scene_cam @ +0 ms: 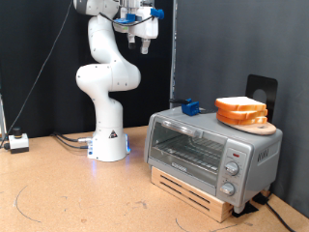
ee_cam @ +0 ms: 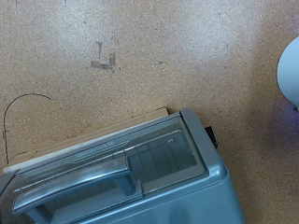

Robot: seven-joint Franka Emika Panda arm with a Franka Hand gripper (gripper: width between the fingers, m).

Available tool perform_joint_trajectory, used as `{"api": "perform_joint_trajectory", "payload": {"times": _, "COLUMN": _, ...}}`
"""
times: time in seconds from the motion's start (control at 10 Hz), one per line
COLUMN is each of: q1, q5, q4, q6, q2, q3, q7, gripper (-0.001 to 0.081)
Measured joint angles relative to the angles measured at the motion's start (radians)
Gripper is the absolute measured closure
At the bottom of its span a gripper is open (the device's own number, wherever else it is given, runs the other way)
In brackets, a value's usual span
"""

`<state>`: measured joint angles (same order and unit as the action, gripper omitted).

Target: Make a piece of toast with the oven

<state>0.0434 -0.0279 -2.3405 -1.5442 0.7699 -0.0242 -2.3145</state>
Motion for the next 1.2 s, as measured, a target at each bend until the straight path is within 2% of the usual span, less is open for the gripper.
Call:
{"api": "perform_joint_trajectory", "payload": {"times": 0.1, "q1": -0.008, "q5": -0.002, "q4": 0.000, "q6": 0.005, "q2": 0.000, "q3": 0.000, "q7": 0.065, "gripper": -0.0004}}
{"api": "perform_joint_trajectory", "payload": {"times": 0.2, "q1": -0.032, "q5": -0.012, "q4": 0.000, "q6": 0.005, "q2": 0.004, "q3": 0.001, "q7": 0.163, "gripper": -0.0004}}
{"api": "perform_joint_trajectory", "payload": {"times": 0.5, "q1": -0.118, "q5": -0.021, "q4": -0.023, "q6": -0.005, "q2": 0.045, "q3": 0.024, "q7": 0.451, "gripper": -0.0004}}
{"api": "perform_joint_trajectory", "payload": {"times": 0.6, "q1": -0.115, "q5": -0.023, "q4": -0.023, "q6": -0.003, "q2": 0.045, "q3": 0.023, "q7": 0.421, "gripper": -0.0004}}
{"api": "perform_joint_trajectory", "payload": {"times": 0.8, "q1": -0.162, "q5": -0.091, "q4": -0.029, "q6": 0.005, "q2": 0.079, "q3": 0.058, "q7": 0.600, "gripper": -0.0004}}
{"api": "perform_joint_trajectory", "payload": {"times": 1.0, "q1": -0.209, "q5": -0.091, "q4": -0.086, "q6": -0.051, "q2": 0.134, "q3": 0.110, "q7": 0.826, "gripper": -0.0004}}
{"api": "perform_joint_trajectory", "payload": {"times": 1.1, "q1": -0.236, "q5": -0.090, "q4": -0.120, "q6": -0.097, "q2": 0.137, "q3": 0.136, "q7": 0.922, "gripper": -0.0004}}
{"api": "perform_joint_trajectory", "payload": {"times": 1.2, "q1": -0.230, "q5": -0.090, "q4": -0.117, "q6": -0.093, "q2": 0.136, "q3": 0.131, "q7": 0.880, "gripper": -0.0004}}
